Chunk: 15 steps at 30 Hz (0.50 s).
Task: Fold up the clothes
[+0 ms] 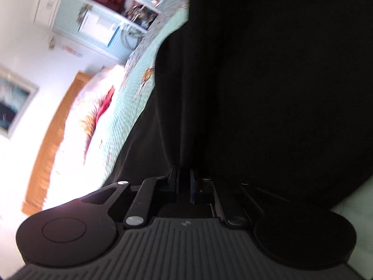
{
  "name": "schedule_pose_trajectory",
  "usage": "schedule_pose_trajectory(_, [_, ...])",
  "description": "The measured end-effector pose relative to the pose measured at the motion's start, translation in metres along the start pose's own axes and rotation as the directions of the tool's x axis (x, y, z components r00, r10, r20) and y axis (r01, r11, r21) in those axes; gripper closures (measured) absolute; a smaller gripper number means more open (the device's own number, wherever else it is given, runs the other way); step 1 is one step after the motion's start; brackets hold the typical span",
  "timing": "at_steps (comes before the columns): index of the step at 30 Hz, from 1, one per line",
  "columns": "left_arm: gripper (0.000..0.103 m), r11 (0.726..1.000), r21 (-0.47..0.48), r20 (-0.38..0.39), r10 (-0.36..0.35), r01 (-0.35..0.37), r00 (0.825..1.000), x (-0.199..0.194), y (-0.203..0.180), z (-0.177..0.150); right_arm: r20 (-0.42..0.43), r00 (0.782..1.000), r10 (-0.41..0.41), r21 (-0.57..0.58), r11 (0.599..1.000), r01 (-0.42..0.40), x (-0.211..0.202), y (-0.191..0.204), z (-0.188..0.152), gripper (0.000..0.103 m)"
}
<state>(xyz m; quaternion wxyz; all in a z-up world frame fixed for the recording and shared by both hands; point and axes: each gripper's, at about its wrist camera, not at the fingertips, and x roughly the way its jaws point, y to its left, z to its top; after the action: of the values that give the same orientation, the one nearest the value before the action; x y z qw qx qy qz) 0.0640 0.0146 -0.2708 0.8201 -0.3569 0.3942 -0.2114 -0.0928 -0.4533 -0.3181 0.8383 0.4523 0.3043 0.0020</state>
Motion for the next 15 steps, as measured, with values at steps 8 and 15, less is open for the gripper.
schedule_pose_trajectory(8, [0.076,0.987,-0.156,0.060,-0.027,0.037,0.998,-0.012,0.019,-0.015,-0.006,1.000,0.028,0.113,0.993,-0.027,0.010,-0.013,0.010,0.091])
schedule_pose_trajectory(15, [0.081,0.981,-0.194,0.116,0.023,0.000,0.993,-0.022,0.014,0.009,0.000,0.999,0.048,0.174,0.984,-0.048,0.022,-0.007,0.034,0.083])
